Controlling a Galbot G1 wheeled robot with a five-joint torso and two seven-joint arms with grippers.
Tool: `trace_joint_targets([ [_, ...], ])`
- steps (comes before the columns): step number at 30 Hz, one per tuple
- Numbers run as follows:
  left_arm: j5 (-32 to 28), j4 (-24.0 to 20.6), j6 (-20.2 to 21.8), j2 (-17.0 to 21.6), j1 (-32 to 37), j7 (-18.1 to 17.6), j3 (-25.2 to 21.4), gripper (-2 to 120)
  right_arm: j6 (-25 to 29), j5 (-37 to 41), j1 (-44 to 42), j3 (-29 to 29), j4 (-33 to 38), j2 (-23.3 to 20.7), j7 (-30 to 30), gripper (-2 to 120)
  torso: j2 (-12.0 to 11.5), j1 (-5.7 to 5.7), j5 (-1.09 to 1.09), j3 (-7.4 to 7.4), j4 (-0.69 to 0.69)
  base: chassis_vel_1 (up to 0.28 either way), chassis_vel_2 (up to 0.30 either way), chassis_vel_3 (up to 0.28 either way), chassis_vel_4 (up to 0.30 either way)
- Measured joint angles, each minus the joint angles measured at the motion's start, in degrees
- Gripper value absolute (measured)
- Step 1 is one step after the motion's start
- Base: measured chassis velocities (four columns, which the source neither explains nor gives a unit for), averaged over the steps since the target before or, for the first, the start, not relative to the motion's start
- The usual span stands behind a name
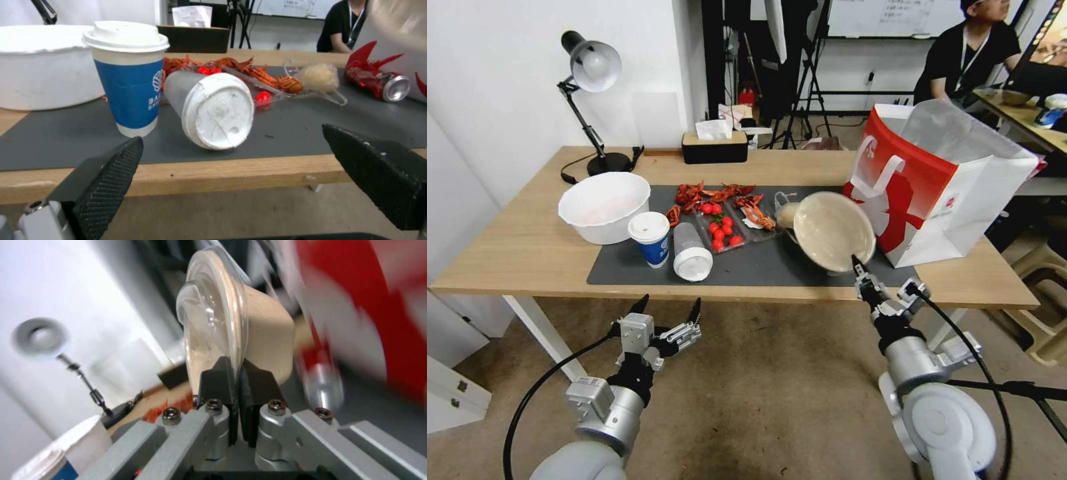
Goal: Pick up the trash from the table and place it into the takeout bag.
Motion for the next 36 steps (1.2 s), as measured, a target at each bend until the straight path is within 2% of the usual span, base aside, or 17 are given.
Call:
trace_joint_targets([
  [1, 0.1, 0.0, -0.2, -0.2, 0.0, 0.0, 0.0, 100, 1.5, -2.0, 0.6, 1.3, 1.2, -2.1, -1.8, 0, 0.0, 0.00, -0.02, -0.01, 0.00, 0.000, 0.000, 0.000, 0.000],
  [2, 0.1, 0.0, -0.2, -0.2, 0.0, 0.0, 0.0, 100, 1.5, -2.0, 0.6, 1.3, 1.2, -2.1, -1.8, 0, 0.0, 0.00, -0.02, -0.01, 0.00, 0.000, 0.000, 0.000, 0.000],
  [4, 0.1, 0.0, -0.3, -0.4, 0.1, 0.0, -0.1, 100, 2.7, -2.0, 2.1, 3.1, 2.6, -5.3, -2.1, 0, 0.0, 0.00, -0.01, 0.00, 0.00, 0.000, 0.000, 0.000, 0.000],
  [5, 0.2, 0.0, -0.3, -0.6, 0.2, 0.0, -0.1, 100, 3.3, -1.1, 3.4, 4.4, 3.2, -7.4, -1.2, 0, 0.0, 0.00, 0.00, 0.00, 0.01, 0.000, 0.000, 0.000, 0.000],
  [6, 0.2, 0.0, -0.3, -0.6, 0.2, 0.0, -0.1, 100, 3.3, -1.1, 3.4, 4.4, 3.2, -7.4, -1.2, 0, 0.0, 0.00, 0.00, 0.00, 0.01, 0.000, 0.000, 0.000, 0.000],
  [8, 0.4, -0.1, -0.3, -0.9, 0.4, 0.0, -0.2, 100, 4.4, 1.4, 6.7, 7.5, 3.1, -11.9, 2.1, 0, 0.0, 0.00, -0.01, 0.00, 0.01, 0.000, 0.000, 0.000, 0.000],
  [10, 0.5, -0.2, -0.3, -1.0, 0.6, 0.0, -0.3, 100, 5.3, 3.3, 11.2, 10.6, 0.7, -16.1, 6.4, 0, 0.0, 0.00, 0.00, 0.00, 0.02, 0.000, 0.000, 0.000, 0.000],
  [11, 0.5, -0.2, -0.3, -1.0, 0.6, 0.0, -0.3, 100, 5.3, 3.3, 11.2, 10.6, 0.7, -16.1, 6.4, 0, 0.0, 0.00, 0.00, 0.00, 0.02, 0.000, 0.000, 0.000, 0.000],
  [14, 0.5, -0.2, -0.3, -0.9, 0.6, 0.0, -0.3, 100, 5.9, 4.6, 16.3, 13.3, -4.2, -20.6, 11.2, 0, 0.0, 0.00, 0.01, 0.00, 0.02, 0.000, 0.000, 0.000, 0.000],
  [15, 0.5, -0.2, -0.3, -0.9, 0.6, 0.0, -0.3, 100, 5.9, 4.6, 16.3, 13.3, -4.2, -20.6, 11.2, 0, 0.0, 0.00, 0.01, 0.00, 0.02, 0.000, 0.000, 0.000, 0.000],
  [17, 0.4, 0.2, -0.3, -0.8, 0.5, 0.0, -0.1, 100, 4.5, 7.2, 19.0, 15.2, -7.7, -24.0, 13.3, 0, 0.0, 0.00, -0.01, 0.00, 0.00, 0.000, 0.000, 0.000, 0.000],
  [21, 0.4, 0.9, -0.4, -0.5, 0.2, 0.1, 0.4, 100, 2.3, 10.9, 20.8, 15.2, -11.2, -27.4, 13.6, 0, 0.0, 0.00, 0.00, 0.00, 0.00, 0.000, 0.000, 0.000, 0.000],
  [27, 0.2, 1.7, -0.5, 0.0, -0.6, 0.1, 1.0, 100, -1.1, 12.9, 22.8, 13.4, -13.6, -29.6, 13.0, 0, 0.0, 0.00, -0.02, 0.00, 0.01, 0.000, 0.000, 0.000, 0.000],
  [36, 0.5, 1.0, -0.4, -0.7, -0.8, 0.4, 1.9, 100, -3.9, 17.3, 22.7, 14.0, -14.3, -30.6, 12.6, 30, 0.0, 0.00, -0.02, 0.00, -0.01, 0.000, 0.000, 0.000, 0.000],
])
